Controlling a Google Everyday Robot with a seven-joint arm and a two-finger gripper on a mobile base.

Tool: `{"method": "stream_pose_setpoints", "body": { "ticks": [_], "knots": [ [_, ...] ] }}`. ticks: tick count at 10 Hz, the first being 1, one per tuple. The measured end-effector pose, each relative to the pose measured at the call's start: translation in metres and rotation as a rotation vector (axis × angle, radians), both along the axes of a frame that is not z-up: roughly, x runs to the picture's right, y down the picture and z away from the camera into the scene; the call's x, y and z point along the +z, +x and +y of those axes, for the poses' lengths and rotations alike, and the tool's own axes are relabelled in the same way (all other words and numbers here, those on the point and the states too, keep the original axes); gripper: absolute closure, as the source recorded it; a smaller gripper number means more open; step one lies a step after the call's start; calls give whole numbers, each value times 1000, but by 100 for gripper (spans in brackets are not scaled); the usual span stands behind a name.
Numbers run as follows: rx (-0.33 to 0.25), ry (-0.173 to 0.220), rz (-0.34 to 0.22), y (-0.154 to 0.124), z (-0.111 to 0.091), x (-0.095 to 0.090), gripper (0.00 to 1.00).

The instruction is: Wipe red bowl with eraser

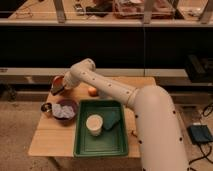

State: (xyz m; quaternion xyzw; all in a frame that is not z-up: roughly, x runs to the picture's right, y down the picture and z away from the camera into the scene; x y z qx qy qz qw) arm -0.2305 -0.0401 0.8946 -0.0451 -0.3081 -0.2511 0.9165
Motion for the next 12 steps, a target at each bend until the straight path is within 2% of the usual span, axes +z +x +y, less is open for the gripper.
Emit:
{"method": "stream_pose_setpoints", "body": {
  "ticks": [2,4,7,9,12],
  "knots": [
    [27,6,33,12,-1,-3,100],
    [67,7,62,23,-8,4,100],
    [116,19,93,30,-34,24,100],
    [132,11,102,32,-49,40,100],
    [150,-7,104,29,-54,58,100]
  ]
}}
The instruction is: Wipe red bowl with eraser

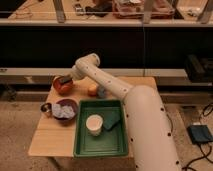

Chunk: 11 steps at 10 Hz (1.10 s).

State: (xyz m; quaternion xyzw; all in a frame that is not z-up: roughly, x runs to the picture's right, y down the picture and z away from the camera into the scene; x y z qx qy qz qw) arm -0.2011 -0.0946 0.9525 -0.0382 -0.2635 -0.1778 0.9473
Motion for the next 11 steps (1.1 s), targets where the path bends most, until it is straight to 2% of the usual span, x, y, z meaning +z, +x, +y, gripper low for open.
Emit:
{"method": "stream_pose_setpoints", "body": {
  "ticks": [2,7,11],
  "knots": [
    [5,-3,-9,-6,-6,11,100],
    [-23,-5,-24,-29,-26,28,100],
    [-85,-7,-74,-73,-26,37,100]
  ]
}}
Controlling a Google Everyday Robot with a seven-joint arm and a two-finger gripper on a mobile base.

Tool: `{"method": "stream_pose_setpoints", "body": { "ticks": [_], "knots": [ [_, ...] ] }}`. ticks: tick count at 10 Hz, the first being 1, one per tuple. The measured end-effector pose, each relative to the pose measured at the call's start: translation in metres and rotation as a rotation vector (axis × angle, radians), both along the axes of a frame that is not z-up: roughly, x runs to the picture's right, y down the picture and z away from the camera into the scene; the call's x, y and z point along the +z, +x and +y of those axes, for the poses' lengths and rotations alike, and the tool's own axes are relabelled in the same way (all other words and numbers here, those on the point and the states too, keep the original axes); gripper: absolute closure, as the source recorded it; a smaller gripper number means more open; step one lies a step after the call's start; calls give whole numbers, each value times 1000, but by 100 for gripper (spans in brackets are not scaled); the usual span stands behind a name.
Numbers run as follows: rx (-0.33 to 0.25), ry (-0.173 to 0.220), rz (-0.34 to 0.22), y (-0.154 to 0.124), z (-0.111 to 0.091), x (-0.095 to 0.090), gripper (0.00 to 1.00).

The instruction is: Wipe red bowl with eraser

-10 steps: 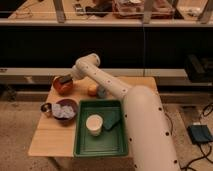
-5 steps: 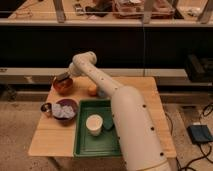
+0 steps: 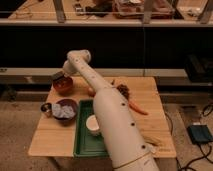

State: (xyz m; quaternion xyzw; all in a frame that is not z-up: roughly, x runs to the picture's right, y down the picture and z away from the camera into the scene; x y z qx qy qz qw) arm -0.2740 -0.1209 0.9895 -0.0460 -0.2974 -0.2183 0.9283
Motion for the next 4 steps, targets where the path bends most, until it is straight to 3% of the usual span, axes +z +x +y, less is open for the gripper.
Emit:
{"method": "stream_pose_setpoints", "body": {
  "ticks": [4],
  "knots": [
    [-23,17,-30,-25,18,-12,100]
  ]
}}
